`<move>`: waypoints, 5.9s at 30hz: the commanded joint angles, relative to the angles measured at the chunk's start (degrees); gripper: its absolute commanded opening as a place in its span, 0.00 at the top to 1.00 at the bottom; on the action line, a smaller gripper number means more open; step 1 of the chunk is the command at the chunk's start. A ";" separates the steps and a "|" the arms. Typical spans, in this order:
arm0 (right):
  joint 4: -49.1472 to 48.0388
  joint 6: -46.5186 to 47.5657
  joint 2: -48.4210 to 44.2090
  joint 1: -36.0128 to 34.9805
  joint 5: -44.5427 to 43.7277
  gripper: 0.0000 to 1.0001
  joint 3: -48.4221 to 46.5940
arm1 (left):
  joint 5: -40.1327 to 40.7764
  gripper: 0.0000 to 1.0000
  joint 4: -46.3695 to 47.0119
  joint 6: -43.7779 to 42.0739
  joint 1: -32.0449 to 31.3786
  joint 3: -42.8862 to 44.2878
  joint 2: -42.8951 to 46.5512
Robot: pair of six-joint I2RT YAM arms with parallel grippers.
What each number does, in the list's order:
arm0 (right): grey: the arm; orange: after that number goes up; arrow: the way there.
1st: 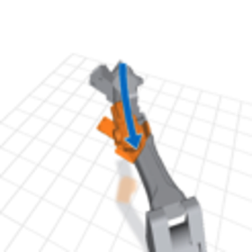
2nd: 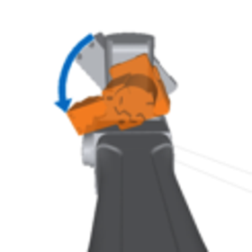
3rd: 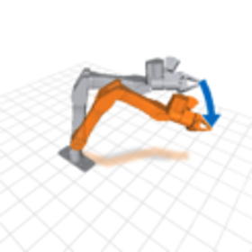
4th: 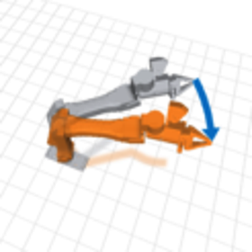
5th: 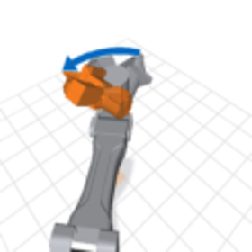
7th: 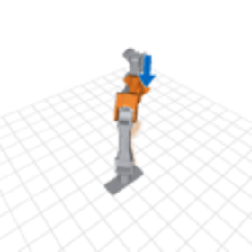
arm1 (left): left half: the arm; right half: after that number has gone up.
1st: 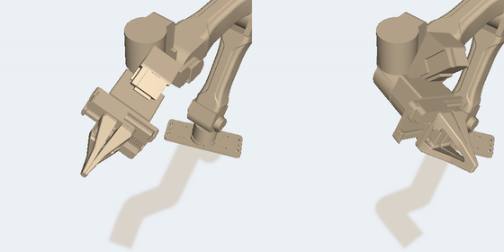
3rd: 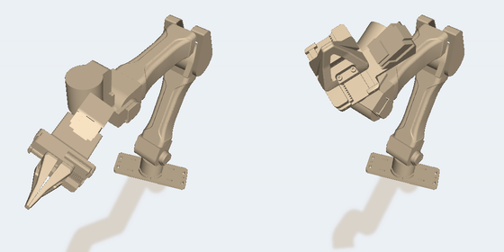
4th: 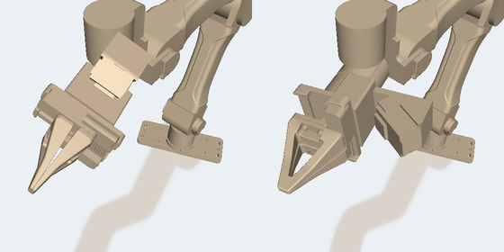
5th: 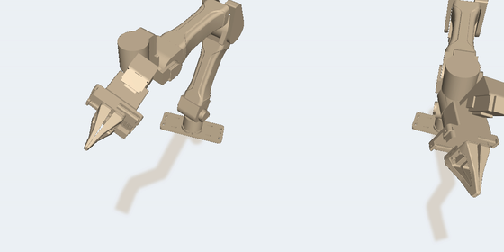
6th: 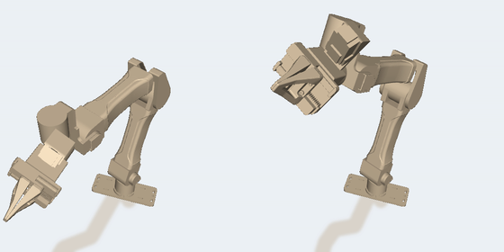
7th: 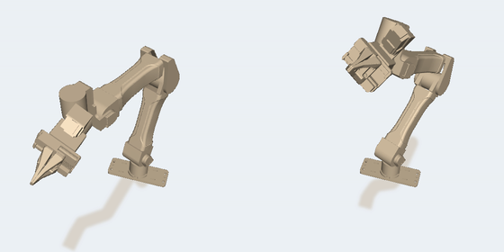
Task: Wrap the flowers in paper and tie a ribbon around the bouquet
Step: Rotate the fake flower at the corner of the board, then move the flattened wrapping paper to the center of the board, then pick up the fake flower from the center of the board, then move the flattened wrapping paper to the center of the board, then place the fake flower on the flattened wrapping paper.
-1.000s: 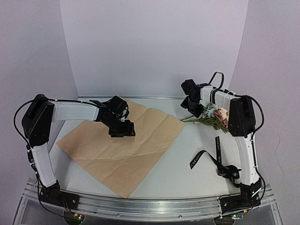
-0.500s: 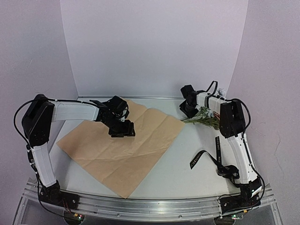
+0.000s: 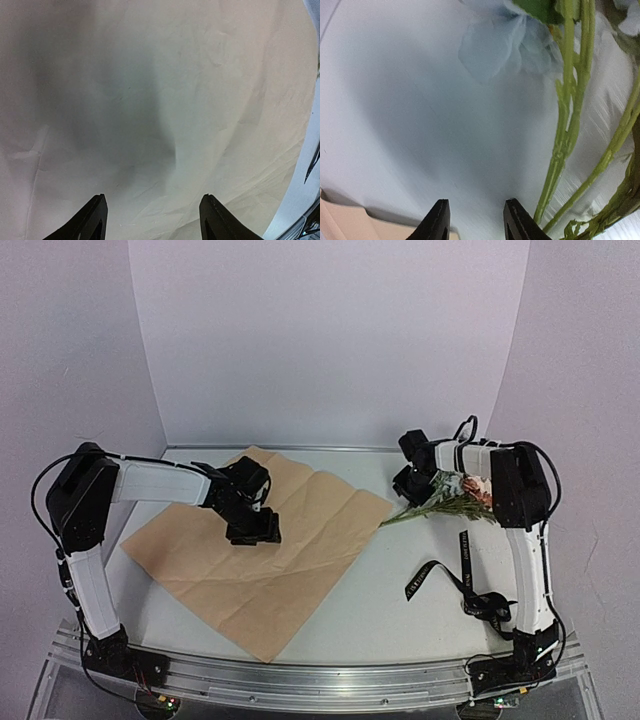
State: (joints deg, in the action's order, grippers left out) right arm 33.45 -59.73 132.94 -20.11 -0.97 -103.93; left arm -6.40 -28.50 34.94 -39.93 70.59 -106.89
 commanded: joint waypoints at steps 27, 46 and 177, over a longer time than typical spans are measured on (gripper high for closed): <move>15.50 16.50 -35.13 0.07 1.81 0.30 30.70 | -2.47 0.37 0.68 -4.74 -6.31 -7.76 -1.97; 16.73 15.88 -16.24 0.06 -2.26 0.24 20.28 | 1.47 0.38 -2.15 -5.71 -7.76 -11.06 5.45; 10.40 25.54 11.64 -20.51 13.40 0.82 -25.61 | -6.53 1.00 3.65 -4.07 26.53 -25.89 23.27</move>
State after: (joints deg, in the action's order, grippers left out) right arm 44.37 -34.06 145.36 -39.97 13.78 -128.27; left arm -14.67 -22.75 32.10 -13.34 41.72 -84.82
